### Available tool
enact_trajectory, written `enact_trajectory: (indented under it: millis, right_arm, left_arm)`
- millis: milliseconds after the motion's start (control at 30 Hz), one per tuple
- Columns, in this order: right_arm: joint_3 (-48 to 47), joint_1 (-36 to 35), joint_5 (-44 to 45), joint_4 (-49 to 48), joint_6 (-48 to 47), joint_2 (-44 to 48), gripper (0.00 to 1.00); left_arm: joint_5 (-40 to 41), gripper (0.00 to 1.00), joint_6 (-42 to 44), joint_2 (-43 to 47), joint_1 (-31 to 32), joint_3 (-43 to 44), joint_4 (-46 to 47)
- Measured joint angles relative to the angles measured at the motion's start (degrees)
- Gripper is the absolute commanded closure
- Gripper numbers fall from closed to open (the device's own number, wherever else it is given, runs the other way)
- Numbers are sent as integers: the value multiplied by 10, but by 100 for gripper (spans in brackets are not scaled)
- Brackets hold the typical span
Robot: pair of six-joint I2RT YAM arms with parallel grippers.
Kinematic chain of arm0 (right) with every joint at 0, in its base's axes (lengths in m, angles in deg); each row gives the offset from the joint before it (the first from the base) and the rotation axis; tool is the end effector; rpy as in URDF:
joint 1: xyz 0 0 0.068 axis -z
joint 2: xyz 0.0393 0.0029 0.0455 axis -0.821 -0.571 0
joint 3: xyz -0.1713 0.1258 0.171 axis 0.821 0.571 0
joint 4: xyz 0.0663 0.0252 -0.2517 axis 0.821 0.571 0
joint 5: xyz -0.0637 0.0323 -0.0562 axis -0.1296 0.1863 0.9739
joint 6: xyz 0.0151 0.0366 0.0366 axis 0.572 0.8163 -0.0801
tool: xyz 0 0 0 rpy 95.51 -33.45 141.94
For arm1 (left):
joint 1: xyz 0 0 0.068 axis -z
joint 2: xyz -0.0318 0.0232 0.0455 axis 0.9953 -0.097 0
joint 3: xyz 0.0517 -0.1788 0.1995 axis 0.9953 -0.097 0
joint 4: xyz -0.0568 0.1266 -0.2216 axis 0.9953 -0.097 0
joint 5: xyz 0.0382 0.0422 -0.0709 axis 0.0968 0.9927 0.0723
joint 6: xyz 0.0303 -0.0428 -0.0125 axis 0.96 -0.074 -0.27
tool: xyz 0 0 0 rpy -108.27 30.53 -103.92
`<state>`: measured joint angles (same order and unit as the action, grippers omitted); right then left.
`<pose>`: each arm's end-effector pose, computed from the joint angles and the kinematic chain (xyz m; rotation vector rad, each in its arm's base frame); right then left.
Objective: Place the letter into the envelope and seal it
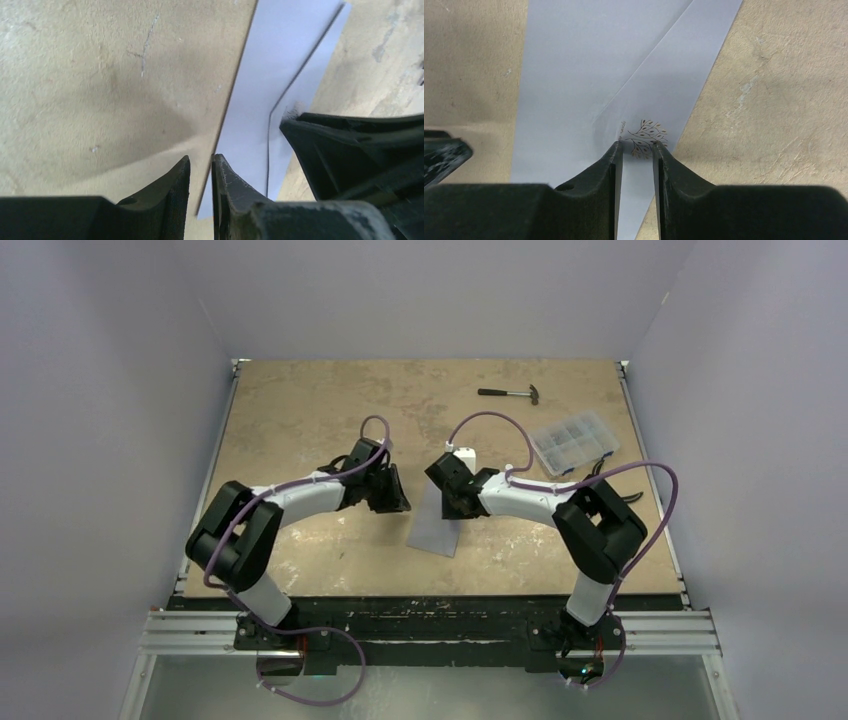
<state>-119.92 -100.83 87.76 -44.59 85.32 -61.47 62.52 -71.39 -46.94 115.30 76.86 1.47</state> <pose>0.2493 0.2390 0.1580 -0.0032 2.5938 0.1087 0.2760 -0.1735 0.1555 -0.2146 2.6667 -0.7389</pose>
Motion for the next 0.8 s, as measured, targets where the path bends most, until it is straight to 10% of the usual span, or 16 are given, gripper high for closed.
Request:
enact_trajectory:
  millis: [300, 800]
  right_arm:
    - [2, 1, -10, -2, 15, 0, 78]
    - [5, 9, -30, -9, 16, 5, 79]
  left_arm:
    - [-33, 87, -52, 99, 46, -85, 111]
    - [-69, 99, -187, -60, 124, -109, 299]
